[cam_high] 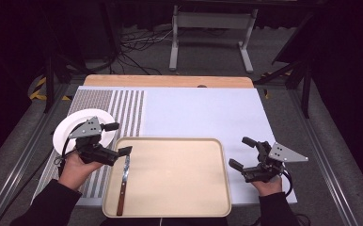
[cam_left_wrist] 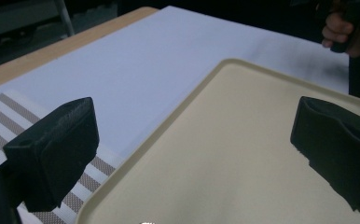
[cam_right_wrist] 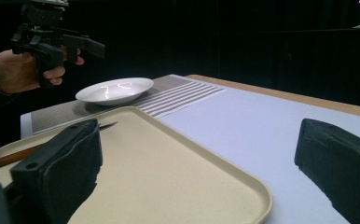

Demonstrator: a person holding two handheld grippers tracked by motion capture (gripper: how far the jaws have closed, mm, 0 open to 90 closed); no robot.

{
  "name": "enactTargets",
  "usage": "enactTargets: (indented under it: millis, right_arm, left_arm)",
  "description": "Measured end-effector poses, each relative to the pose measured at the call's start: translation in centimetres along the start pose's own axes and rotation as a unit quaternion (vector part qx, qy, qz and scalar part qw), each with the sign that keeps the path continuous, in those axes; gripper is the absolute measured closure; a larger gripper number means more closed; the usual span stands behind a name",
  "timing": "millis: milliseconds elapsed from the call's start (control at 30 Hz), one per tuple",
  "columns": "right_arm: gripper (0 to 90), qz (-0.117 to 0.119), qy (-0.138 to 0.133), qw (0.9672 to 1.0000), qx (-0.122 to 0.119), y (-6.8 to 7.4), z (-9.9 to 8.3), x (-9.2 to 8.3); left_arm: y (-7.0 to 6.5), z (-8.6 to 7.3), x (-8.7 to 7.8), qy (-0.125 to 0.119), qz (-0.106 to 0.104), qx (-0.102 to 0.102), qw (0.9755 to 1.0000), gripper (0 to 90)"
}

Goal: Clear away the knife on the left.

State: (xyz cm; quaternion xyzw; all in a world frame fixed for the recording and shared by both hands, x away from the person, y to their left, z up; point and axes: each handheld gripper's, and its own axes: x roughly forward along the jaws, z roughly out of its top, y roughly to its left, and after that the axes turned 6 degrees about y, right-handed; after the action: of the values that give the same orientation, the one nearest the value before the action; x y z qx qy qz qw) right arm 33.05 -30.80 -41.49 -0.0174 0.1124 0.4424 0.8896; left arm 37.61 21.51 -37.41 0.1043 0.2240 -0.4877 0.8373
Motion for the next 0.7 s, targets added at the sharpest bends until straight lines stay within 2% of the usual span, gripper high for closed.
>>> enactTargets:
  millis: [167, 267, 300, 400, 467, 600, 667, 700]
  right_arm:
    - [1.4, -0.002, 0.002, 1.0000, -0.003, 0.1, 0.0, 0.0]
    - [1.4, -0.003, 0.002, 1.0000, -0.002, 0.1, 0.0, -0.1]
    - [1.4, -0.004, 0.001, 1.0000, -0.003, 0.0, 0.0, -0.1]
    - [1.4, -0.005, 0.002, 1.0000, -0.006, 0.0, 0.0, -0.2]
    - [1.4, -0.007, 0.001, 0.9999, -0.011, 0.0, 0.1, -0.2]
    - [1.4, -0.010, 0.005, 0.9998, -0.017, 0.1, 0.1, -0.3]
    - [1.4, -0.011, 0.005, 0.9997, -0.019, 0.1, 0.1, -0.3]
    - [1.4, -0.012, 0.004, 0.9997, -0.020, 0.1, 0.1, -0.3]
  left_arm:
    - [0.1, -0.6, -1.0, -0.048, 0.004, 0.005, 0.9988, 1.9]
    - [0.1, -0.8, -1.3, -0.056, 0.006, 0.009, 0.9984, 1.9]
    - [0.1, -1.0, -1.5, -0.064, 0.013, 0.012, 0.9978, 1.9]
    - [0.5, -1.5, -2.2, -0.079, 0.007, 0.004, 0.9969, 1.4]
    - [0.6, -1.9, -2.6, -0.089, 0.008, 0.006, 0.9960, 1.4]
    - [0.7, -2.7, -3.6, -0.106, 0.017, 0.014, 0.9941, 1.3]
    - [0.7, -3.1, -4.1, -0.116, 0.030, 0.021, 0.9926, 1.3]
    - [0.7, -3.3, -4.3, -0.119, 0.027, 0.019, 0.9924, 1.3]
